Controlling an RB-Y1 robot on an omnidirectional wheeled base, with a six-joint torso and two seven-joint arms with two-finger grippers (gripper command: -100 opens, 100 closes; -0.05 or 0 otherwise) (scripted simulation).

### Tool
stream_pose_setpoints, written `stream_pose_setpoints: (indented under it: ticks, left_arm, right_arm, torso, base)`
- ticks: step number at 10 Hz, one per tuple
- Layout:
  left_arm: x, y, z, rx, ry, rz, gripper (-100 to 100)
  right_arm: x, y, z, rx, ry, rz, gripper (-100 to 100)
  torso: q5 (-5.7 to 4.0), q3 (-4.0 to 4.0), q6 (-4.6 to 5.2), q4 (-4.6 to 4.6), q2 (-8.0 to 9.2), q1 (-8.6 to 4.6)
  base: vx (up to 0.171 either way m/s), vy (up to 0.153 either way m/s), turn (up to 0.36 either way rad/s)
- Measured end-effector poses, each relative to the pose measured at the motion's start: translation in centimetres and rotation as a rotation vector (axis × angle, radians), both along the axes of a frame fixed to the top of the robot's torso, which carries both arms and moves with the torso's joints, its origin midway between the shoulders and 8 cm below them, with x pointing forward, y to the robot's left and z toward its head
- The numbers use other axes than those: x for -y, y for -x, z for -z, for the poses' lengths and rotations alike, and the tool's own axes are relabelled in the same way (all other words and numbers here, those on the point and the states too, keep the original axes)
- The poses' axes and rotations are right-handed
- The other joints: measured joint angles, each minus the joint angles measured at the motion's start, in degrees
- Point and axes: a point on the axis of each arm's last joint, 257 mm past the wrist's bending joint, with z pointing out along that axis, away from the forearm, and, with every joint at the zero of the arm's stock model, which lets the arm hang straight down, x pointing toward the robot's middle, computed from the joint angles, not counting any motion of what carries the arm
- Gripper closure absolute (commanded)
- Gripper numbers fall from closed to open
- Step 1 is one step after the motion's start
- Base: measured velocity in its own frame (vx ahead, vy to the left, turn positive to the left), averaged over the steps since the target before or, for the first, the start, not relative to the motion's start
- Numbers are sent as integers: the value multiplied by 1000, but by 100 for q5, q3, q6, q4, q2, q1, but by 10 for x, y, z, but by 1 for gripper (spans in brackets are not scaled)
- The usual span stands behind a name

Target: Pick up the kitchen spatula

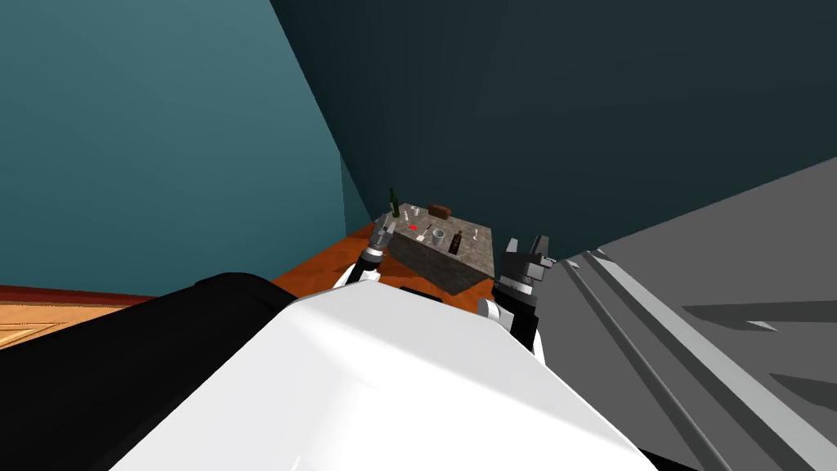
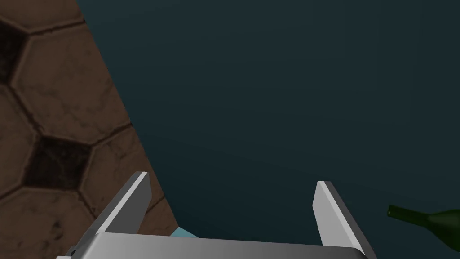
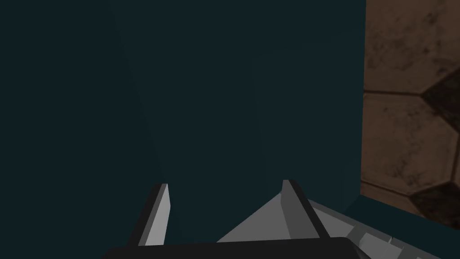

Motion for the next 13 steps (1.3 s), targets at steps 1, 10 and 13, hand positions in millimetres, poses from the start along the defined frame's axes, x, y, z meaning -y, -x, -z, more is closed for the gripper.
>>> stream_pose_setpoints:
  ticks: [1,10,13]
  left_arm:
    - [9,-1,2,-14,-2,36,-100]
    - [62,5,55,-189,-67,298,-100]
    - [74,10,75,-252,-94,361,-100]
  right_arm:
    - [0,0,0,0,0,0,0]
    - [0,0,0,0,0,0,0]
    - [0,0,0,0,0,0,0]
  torso:
    - [-1,0,2,0,2,-4]
    - [0,1,-2,1,1,2]
    - [1,-11,-4,-4,-22,4]
  base:
    - [-99,16,-98]
    - [-128,18,-151]
    - [-74,9,-95]
